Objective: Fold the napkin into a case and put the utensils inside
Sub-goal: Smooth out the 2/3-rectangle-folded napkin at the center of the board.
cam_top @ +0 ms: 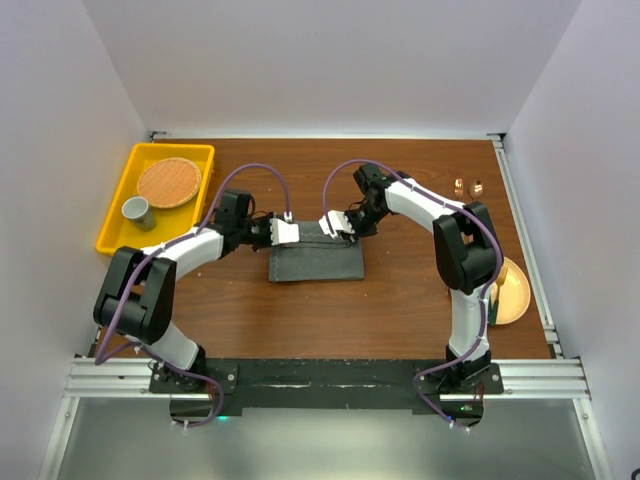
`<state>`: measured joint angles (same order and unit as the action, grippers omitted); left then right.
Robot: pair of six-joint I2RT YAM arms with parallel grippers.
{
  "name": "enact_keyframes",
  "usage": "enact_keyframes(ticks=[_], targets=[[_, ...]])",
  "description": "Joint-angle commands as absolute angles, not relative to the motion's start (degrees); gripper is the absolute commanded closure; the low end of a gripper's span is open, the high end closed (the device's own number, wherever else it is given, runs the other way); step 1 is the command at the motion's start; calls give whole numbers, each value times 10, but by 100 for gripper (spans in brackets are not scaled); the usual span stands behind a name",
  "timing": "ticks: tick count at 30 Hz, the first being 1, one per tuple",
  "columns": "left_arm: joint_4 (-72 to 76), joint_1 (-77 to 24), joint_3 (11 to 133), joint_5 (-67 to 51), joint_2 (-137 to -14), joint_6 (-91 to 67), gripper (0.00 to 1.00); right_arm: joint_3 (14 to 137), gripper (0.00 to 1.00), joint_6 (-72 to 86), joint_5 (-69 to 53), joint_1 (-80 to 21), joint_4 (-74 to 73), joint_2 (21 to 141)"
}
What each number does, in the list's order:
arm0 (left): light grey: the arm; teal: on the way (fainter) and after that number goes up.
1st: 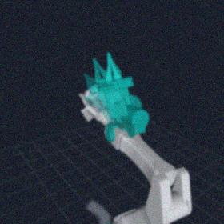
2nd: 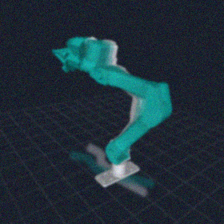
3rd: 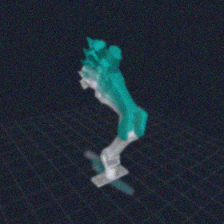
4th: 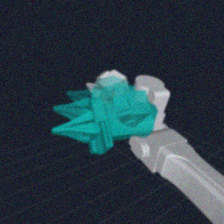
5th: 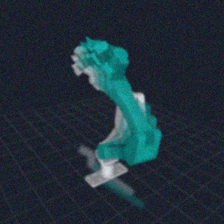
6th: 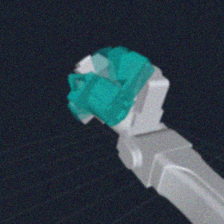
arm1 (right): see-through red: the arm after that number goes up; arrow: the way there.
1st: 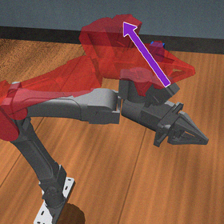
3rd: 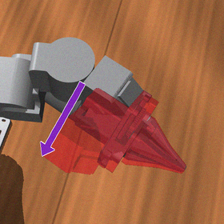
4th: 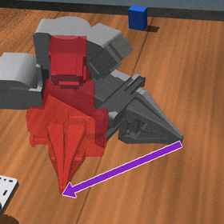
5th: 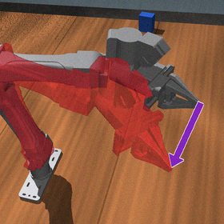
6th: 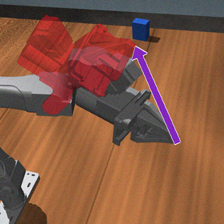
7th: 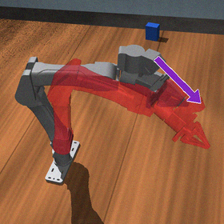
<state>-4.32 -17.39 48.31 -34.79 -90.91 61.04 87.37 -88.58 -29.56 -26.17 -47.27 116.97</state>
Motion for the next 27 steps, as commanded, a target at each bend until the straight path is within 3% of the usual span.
enact_keyframes(ticks=[1,12,18,22,27], targets=[[14,-178,488,-337,-918,620,68,882,100,-894,-303,-259,-479,1165],[-44,-183,505,-343,-954,674,56,893,100,-887,-312,-259,-484,1163],[-11,-184,496,-322,-956,659,71,893,100,-888,-321,-258,-490,1154],[32,-184,483,-310,-948,659,74,895,100,-889,-330,-258,-502,1148],[34,-185,477,-307,-948,681,61,902,100,-886,-335,-258,-504,1149]])
